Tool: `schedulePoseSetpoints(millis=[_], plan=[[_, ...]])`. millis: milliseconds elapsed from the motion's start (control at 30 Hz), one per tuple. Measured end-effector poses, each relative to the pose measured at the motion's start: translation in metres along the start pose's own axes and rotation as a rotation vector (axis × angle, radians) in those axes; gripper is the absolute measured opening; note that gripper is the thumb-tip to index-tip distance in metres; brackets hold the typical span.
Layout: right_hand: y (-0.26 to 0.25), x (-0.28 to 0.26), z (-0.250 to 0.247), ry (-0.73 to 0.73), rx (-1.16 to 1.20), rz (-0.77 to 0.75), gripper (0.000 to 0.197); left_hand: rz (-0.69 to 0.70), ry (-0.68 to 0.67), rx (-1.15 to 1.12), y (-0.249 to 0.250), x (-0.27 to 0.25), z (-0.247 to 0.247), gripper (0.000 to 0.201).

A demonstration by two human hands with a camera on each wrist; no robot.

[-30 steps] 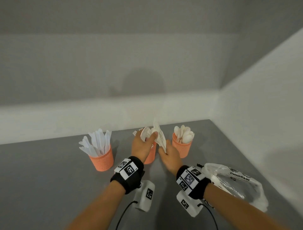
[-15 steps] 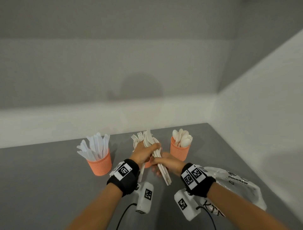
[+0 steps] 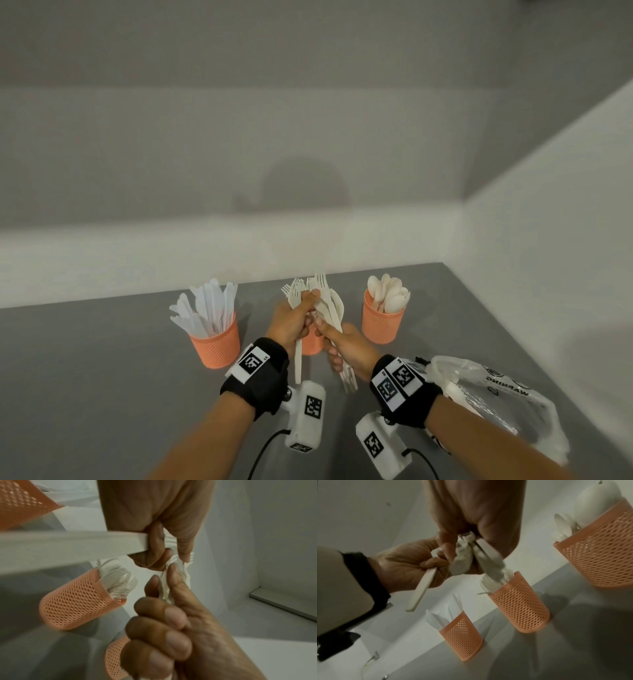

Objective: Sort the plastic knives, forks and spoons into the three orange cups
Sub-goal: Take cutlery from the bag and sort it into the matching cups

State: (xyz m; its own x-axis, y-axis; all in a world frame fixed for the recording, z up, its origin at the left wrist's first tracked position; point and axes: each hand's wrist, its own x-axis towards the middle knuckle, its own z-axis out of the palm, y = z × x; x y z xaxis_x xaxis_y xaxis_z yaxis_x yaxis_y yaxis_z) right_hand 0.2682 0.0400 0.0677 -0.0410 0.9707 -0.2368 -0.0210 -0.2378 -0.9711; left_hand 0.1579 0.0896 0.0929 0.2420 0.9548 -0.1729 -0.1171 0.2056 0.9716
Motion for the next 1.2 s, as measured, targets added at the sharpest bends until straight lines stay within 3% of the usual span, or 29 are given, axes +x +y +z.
schedulePoseSetpoints(millis=[167, 333, 467, 633, 733, 900, 967, 1067, 1200], plan=[[-0.007, -0.005, 0.004, -0.035, -0.003, 0.007, 0.032, 0.086, 0.103, 0.060, -0.012, -0.002, 0.005, 0.008], [-0.005, -0.010, 0.005, -0.061, -0.141, -0.006, 0.044, 0.214, 0.268, 0.191, -0.019, 0.007, 0.005, 0.020], [-0.001, -0.009, 0.007, -0.032, -0.116, -0.019, 0.040, 0.205, 0.296, 0.179, -0.022, 0.011, 0.006, 0.022], [0.001, -0.010, 0.004, 0.011, -0.045, 0.020, 0.050, 0.110, 0.392, 0.054, -0.024, 0.014, 0.000, 0.027], [0.003, -0.011, 0.002, -0.004, -0.056, 0.024, 0.048, 0.023, 0.380, -0.032, -0.025, 0.011, -0.005, 0.026], [0.007, -0.009, 0.010, -0.051, -0.092, 0.080, 0.040, -0.187, 0.207, -0.285, -0.024, 0.003, -0.012, 0.020], [0.007, -0.009, 0.011, -0.053, -0.080, 0.119, 0.041, -0.154, 0.251, -0.352, -0.018, -0.001, -0.016, 0.023], [0.006, -0.008, 0.009, -0.022, -0.177, 0.061, 0.047, -0.060, 0.288, -0.247, -0.009, -0.004, -0.023, 0.027], [0.012, 0.001, 0.007, -0.004, -0.292, -0.016, 0.026, -0.042, 0.223, -0.031, -0.003, -0.010, -0.019, 0.035]])
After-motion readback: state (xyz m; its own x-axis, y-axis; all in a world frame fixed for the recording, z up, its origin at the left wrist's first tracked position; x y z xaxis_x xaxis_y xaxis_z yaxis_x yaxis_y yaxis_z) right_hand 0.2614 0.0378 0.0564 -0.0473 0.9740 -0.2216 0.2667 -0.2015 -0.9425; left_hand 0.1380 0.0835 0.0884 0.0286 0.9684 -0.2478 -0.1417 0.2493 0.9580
